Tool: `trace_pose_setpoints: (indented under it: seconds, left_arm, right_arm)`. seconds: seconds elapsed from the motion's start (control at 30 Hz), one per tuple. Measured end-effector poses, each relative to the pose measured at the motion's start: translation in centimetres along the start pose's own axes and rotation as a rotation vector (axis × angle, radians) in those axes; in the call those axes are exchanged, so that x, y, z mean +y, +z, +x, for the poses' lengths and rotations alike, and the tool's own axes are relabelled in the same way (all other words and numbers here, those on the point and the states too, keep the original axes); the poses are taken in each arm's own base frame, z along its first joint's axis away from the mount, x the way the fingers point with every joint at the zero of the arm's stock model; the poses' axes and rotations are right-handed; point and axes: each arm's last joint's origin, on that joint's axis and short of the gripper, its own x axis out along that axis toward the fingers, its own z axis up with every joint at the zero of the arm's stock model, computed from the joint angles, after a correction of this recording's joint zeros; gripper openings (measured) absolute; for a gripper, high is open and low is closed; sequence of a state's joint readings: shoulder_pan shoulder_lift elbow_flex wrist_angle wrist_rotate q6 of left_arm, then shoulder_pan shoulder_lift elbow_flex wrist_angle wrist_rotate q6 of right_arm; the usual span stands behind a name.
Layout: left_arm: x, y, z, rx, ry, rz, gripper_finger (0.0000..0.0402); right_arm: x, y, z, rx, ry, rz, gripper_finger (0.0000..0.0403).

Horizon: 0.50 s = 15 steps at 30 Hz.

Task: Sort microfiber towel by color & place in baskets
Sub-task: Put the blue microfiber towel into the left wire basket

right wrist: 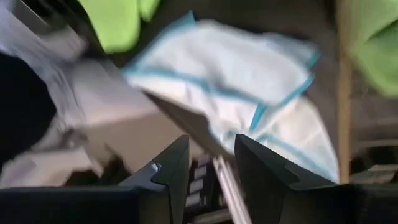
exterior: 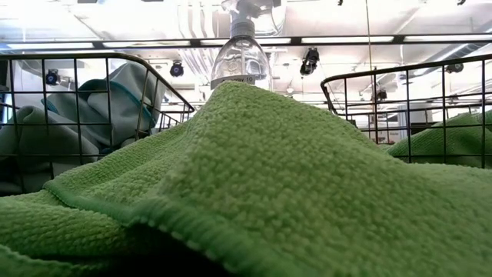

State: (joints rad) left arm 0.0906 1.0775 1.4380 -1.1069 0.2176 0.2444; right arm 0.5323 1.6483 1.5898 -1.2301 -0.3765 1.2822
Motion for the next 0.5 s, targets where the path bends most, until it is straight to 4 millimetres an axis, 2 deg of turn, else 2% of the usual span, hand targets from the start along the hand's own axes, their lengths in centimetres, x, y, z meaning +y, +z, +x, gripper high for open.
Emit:
trace_pose_setpoints:
  seconds: [0.2,0.5]
  left_arm:
    - [0.0,0.0,0.0,0.000,0.000,-0.021,0.0127]
    - [0.0,0.0,0.0,0.001,-0.001,-0.031,0.0127]
  right_arm:
    - [1.0,0.9,3.4,0.152,-0.046,-0.013,0.0118]
    - [1.6,0.4,5.7,0.176,-0.090,-0.149,0.0102]
